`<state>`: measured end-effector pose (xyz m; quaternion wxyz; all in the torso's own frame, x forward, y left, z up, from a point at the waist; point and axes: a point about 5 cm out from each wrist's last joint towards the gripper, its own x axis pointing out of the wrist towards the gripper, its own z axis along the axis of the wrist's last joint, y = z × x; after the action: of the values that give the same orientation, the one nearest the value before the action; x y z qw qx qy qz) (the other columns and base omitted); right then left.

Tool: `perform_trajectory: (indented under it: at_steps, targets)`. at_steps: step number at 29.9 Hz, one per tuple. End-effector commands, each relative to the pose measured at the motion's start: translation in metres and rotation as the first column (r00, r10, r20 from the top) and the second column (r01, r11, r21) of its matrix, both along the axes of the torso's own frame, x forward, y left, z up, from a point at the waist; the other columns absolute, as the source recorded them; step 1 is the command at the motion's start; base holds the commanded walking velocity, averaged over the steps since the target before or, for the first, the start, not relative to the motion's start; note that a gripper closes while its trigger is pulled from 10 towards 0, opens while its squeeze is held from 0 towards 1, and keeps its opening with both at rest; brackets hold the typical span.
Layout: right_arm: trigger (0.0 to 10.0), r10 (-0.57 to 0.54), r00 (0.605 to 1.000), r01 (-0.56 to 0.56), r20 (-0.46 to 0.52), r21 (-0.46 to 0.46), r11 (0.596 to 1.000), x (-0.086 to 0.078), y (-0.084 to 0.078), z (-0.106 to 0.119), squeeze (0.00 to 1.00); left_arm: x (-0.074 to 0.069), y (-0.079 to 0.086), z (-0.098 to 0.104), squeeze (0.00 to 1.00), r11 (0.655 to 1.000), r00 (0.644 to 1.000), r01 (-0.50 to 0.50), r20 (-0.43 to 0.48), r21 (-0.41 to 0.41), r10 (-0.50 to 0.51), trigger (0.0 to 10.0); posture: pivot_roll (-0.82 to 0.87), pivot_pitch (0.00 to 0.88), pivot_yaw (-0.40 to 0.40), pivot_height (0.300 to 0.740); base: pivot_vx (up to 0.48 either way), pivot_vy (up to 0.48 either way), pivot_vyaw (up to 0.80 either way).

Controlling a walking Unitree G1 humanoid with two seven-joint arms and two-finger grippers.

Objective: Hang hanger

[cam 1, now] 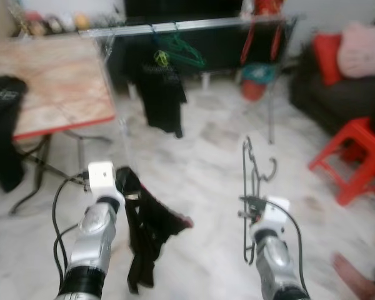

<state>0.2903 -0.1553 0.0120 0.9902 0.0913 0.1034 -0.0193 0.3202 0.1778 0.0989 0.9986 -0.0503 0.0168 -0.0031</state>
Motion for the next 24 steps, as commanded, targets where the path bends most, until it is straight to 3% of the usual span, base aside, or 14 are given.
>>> perform_trajectory:
  at_steps: [1, 11, 20, 24]
  targets:
    - [10.0, 0.003, 1.0, -0.003, -0.009, -0.007, 1.0, -0.0021, -0.002, -0.0024, 0.0, 0.0013, -0.0014, 0.0026, 0.0, 1.0, 1.0, -0.008, 0.014, -0.003, 0.008, 10.0, -0.03, 0.0, 0.007, 0.74, 0.0, 0.36, 0.8]
    - [10.0, 0.016, 1.0, -0.016, -0.008, -0.009, 1.0, -0.0015, -0.0003, -0.0019, 0.0, 0.0022, 0.0003, 0.0031, 0.0, 1.0, 1.0, -0.023, 0.013, 0.006, 0.023, 10.0, -0.03, 0.0, 0.006, 0.74, 0.0, 0.357, 0.79]
    - [10.0, -0.008, 1.0, 0.008, -0.021, 0.0, 1.0, -0.0006, -0.0048, -0.0026, 0.0, 0.0031, -0.0007, 0.0041, 0.0, 1.0, 1.0, -0.022, 0.021, 0.012, 0.022, 10.0, -0.03, 0.0, 0.005, 0.74, 0.0, 0.333, 0.0]
    - [10.0, -0.03, 0.998, 0.029, -0.049, -0.012, 0.999, -0.0014, -0.0082, -0.0052, 0.0, 0.0028, -0.0056, 0.0062, 0.0, 1.0, 0.999, 0.017, 0.043, 0.023, -0.018, 10.0, -0.03, 0.0, 0.005, 0.74, 0.0, 0.0, 0.0]
